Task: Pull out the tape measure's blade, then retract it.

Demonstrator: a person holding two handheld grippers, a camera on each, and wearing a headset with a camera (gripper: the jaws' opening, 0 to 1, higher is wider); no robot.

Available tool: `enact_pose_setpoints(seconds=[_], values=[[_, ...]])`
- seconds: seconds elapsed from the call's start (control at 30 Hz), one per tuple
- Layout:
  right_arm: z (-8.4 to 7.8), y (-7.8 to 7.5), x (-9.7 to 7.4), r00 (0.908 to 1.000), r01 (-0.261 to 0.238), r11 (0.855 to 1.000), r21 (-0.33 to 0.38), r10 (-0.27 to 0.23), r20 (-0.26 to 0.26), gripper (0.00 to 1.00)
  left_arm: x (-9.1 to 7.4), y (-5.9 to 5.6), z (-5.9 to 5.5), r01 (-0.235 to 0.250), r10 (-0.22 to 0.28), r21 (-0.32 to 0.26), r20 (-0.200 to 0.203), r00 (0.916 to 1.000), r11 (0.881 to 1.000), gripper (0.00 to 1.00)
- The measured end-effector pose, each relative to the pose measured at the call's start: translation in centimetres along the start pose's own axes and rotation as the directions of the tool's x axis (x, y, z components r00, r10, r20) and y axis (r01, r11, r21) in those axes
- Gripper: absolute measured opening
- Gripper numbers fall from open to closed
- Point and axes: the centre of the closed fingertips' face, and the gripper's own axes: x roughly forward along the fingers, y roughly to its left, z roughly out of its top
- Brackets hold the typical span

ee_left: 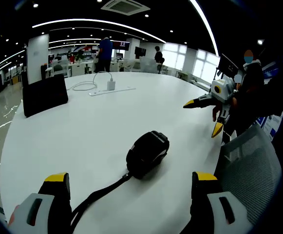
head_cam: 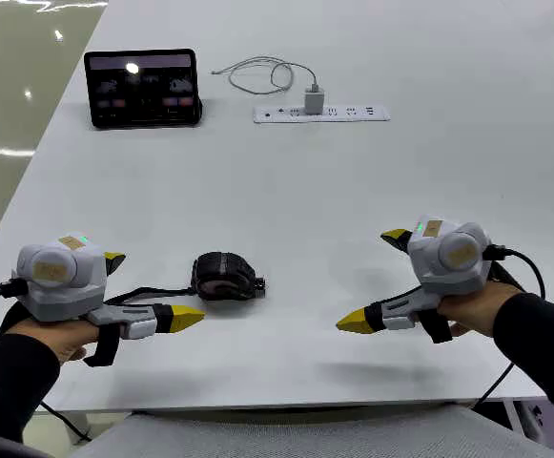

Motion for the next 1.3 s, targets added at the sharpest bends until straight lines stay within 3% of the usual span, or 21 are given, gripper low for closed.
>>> enact_pose_setpoints(seconds=[0.1, 0.17, 0.2, 0.27, 0.3, 0.37, 0.57, 0.7, 0.83, 1.1, 1.3], values=[[-0.4, -0.5, -1.4, 0.9996, 0.018, 1.000, 0.019, -0.019, 0.021, 1.00, -0.4, 0.3, 0.1, -0.007, 0.008, -0.003, 0.013, 0.9999, 1.000, 1.00], [-0.8, -0.8, -2.4, 0.9994, 0.025, 0.999, 0.037, -0.026, 0.024, 1.00, -0.6, 0.4, 0.5, -0.003, 0.004, -0.024, 0.043, 0.9991, 1.000, 1.00], [-1.4, -1.0, -3.0, 0.9991, 0.042, 0.998, 0.052, -0.042, 0.011, 1.00, -0.7, 0.2, 0.4, 0.021, -0.019, -0.036, 0.040, 0.9990, 0.999, 1.00], [-2.0, -1.1, -3.7, 0.9987, 0.048, 0.997, 0.060, -0.049, 0.012, 1.00, -0.6, 0.5, -0.1, 0.005, -0.004, -0.015, 0.019, 0.9998, 1.000, 1.00], [-2.4, -1.3, -4.2, 0.9984, 0.054, 0.996, 0.065, -0.055, 0.011, 1.00, -0.7, 0.7, -0.8, -0.004, 0.004, 0.019, -0.011, 0.9999, 1.000, 1.00], [-3.5, -1.6, -5.1, 0.9975, 0.071, 0.996, 0.055, -0.070, -0.011, 1.00, -0.7, 0.7, -1.2, -0.002, 0.002, 0.019, -0.014, 0.9999, 1.000, 1.00], [-4.6, -2.4, -7.7, 0.9934, 0.114, 0.991, 0.068, -0.114, -0.004, 1.00, -1.1, 1.0, -1.9, -0.021, 0.021, 0.025, -0.028, 0.9994, 0.999, 1.00], [-5.3, -2.4, -9.4, 0.9907, 0.136, 0.988, 0.075, -0.136, -0.001, 1.00, -1.4, 0.7, -1.6, -0.014, 0.014, -0.001, -0.009, 0.9999, 1.000, 1.00], [-6.4, -2.2, -10.3, 0.9893, 0.146, 0.986, 0.076, -0.146, -0.013, 1.00, -1.7, 0.4, -1.7, -0.004, 0.004, 0.003, -0.011, 0.9999, 1.000, 1.00], [-8.9, -1.7, -11.3, 0.9879, 0.154, 0.981, 0.120, -0.150, -0.038, 1.00, -2.7, 0.9, -2.4, -0.023, 0.023, 0.007, -0.033, 0.9992, 1.000, 1.00], [-9.0, -2.1, -11.8, 0.9850, 0.172, 0.977, 0.128, -0.170, -0.030, 1.00, -2.8, 0.7, -2.6, -0.019, 0.020, 0.008, -0.039, 0.9991, 1.000, 1.00]])
